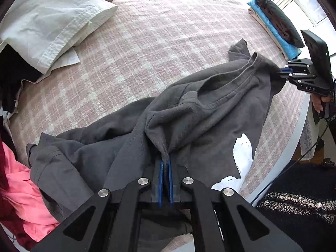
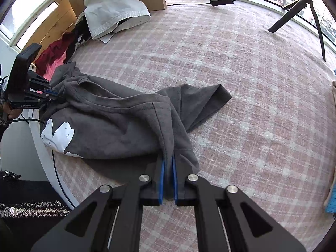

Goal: Fold clothes

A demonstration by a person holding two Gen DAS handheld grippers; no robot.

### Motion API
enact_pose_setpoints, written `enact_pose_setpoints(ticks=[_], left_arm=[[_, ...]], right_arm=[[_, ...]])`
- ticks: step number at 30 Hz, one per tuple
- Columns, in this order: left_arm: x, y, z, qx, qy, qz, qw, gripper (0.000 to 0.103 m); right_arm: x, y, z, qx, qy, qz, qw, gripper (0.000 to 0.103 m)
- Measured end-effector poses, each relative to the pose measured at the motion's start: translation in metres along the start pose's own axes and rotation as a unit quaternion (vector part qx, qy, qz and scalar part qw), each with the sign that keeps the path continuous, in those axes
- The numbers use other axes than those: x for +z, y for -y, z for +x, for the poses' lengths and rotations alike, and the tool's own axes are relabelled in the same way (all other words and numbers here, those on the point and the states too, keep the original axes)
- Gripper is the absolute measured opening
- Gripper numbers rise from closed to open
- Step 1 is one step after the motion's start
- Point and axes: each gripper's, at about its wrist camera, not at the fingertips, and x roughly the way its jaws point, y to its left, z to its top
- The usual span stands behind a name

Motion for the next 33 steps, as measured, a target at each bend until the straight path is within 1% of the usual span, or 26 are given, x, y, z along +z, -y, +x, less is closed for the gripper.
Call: enact_pose_setpoints(ticks=[2,4,5,6,10,12,14,15,16,18,21,25,27,28,29,30,31,32,33], left_arm=[[-0.011,-0.011,-0.027,0.006,0.026,-0.018,0.9995,0.003],[-0.023,-0.02,-0.048,0.014,0.046,-0.027,0.9985,0.003],[-0.028,-0.022,-0.054,0.019,0.051,-0.029,0.9981,0.004],[-0.031,-0.024,-0.059,0.027,0.054,-0.03,0.9977,0.004],[-0.04,-0.035,-0.053,0.029,0.047,-0.049,0.9973,0.004],[-0.044,-0.032,-0.047,0.027,0.044,-0.049,0.9975,0.004],[-0.048,-0.029,-0.042,0.023,0.042,-0.048,0.9977,0.004],[-0.049,-0.028,-0.041,0.021,0.042,-0.049,0.9977,0.004],[-0.05,-0.028,-0.041,0.021,0.042,-0.05,0.9976,0.004],[-0.05,-0.029,-0.04,0.019,0.043,-0.053,0.9975,0.004],[-0.051,-0.032,-0.04,0.017,0.042,-0.056,0.9974,0.004],[-0.051,-0.027,-0.039,0.026,0.043,-0.042,0.9979,0.004],[-0.049,-0.027,-0.036,0.033,0.044,-0.041,0.9977,0.004],[-0.047,-0.027,-0.034,0.041,0.044,-0.042,0.9973,0.004],[-0.045,-0.027,-0.036,0.055,0.046,-0.045,0.9965,0.003],[-0.042,-0.027,-0.042,0.07,0.053,-0.05,0.9949,0.003],[-0.037,-0.025,-0.059,0.077,0.072,-0.049,0.9932,0.003],[-0.033,-0.023,-0.076,0.084,0.092,-0.047,0.9911,0.003],[-0.028,-0.02,-0.1,0.093,0.118,-0.041,0.9878,0.003]], right_arm=[[0.001,-0.005,-0.001,0.001,0.004,-0.013,1.0,0.026],[0.005,-0.011,-0.001,0.002,0.011,-0.029,1.0,0.031],[0.008,-0.014,-0.001,0.003,0.014,-0.037,0.999,0.033],[0.01,-0.018,0.0,0.004,0.017,-0.045,0.999,0.033],[0.02,-0.039,0.008,0.01,0.005,-0.086,0.996,0.034],[0.02,-0.048,0.006,-0.012,0.006,-0.104,0.994,0.034],[0.019,-0.05,-0.007,-0.025,0.025,-0.105,0.994,0.034],[0.018,-0.049,-0.015,-0.023,0.037,-0.1,0.994,0.034],[0.017,-0.048,-0.023,-0.019,0.048,-0.095,0.994,0.034],[0.014,-0.048,-0.033,0.005,0.055,-0.093,0.994,0.034],[0.01,-0.053,-0.027,0.018,0.041,-0.094,0.995,0.034],[0.002,-0.057,0.0,-0.011,0.011,-0.105,0.994,0.034],[0.002,-0.049,0.02,-0.05,-0.015,-0.097,0.994,0.032],[0.003,-0.046,0.028,-0.061,-0.027,-0.089,0.994,0.014],[0.005,-0.045,0.029,-0.062,-0.03,-0.083,0.994,0.004],[0.007,-0.044,0.03,-0.064,-0.031,-0.079,0.994,0.004],[0.012,-0.049,0.022,-0.071,-0.02,-0.086,0.994,0.004],[0.021,-0.056,0.008,-0.083,-0.001,-0.099,0.992,0.004],[0.032,-0.065,-0.016,-0.097,0.03,-0.11,0.989,0.004]])
